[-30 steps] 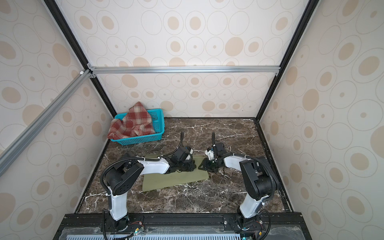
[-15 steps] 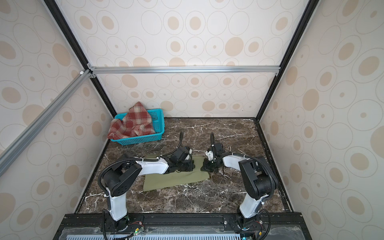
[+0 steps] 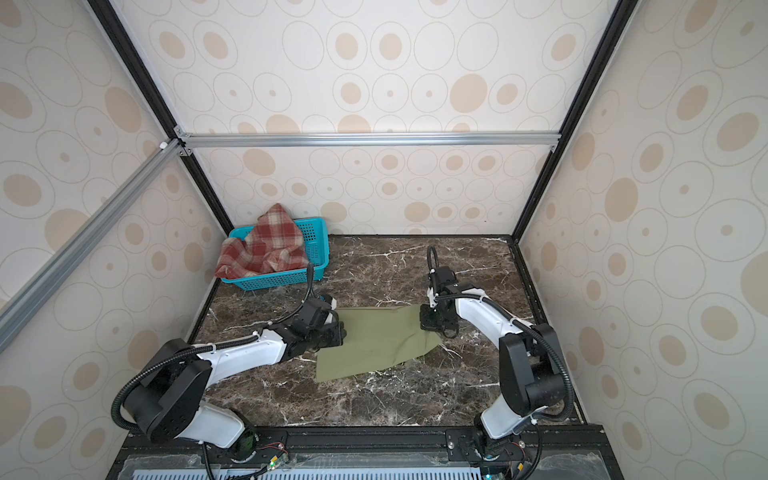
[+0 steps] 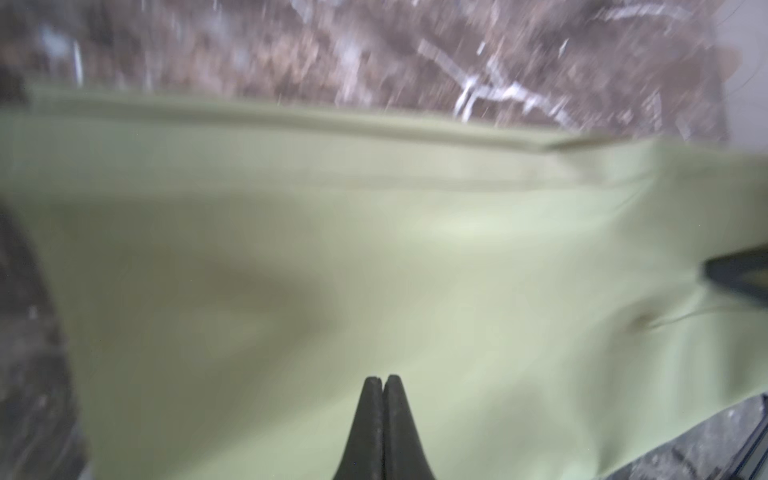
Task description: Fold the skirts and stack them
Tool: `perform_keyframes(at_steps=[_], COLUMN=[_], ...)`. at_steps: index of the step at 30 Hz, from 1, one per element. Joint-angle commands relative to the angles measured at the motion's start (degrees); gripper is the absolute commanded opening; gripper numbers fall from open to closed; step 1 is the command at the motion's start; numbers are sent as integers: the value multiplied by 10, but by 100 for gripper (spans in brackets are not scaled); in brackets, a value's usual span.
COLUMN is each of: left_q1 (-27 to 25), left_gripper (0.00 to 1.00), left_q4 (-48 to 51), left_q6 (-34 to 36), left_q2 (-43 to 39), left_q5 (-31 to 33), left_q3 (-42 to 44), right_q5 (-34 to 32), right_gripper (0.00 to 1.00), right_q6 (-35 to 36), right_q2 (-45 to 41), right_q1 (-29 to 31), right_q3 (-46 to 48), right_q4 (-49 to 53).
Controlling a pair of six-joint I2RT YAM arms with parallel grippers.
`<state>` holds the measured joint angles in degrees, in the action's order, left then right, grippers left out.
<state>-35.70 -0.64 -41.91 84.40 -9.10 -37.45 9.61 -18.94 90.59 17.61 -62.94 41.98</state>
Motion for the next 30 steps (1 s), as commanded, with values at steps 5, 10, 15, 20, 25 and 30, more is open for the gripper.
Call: perform_keyframes(at_steps=[5, 10, 15, 20, 25, 30], left_q1=[-4, -26, -53, -77, -101, -126], left_gripper=[0, 0, 0, 0, 0, 0], left_q4=[-70, -79, -129, -174, -207, -257], left_q6=[-33, -30, -57, -83, -109, -144], left_q2=[-9, 20, 58, 87, 116, 157], left_q5=[-22, -18, -35, -42, -43, -49], left_q3=[48, 34, 45, 49, 43, 33], right_q5=[-47, -53, -71, -101, -116, -112], right_gripper=[0, 0, 0, 0, 0, 0], right_q6=[31, 28, 22, 23, 22, 12], right_q2=[-20, -28, -31, -28, -20, -13], right_q1=[-1, 4, 22, 44, 68, 94], right_q3=[-48, -69, -85, -112, -134, -142], right_q4=[91, 109, 124, 147, 161, 157])
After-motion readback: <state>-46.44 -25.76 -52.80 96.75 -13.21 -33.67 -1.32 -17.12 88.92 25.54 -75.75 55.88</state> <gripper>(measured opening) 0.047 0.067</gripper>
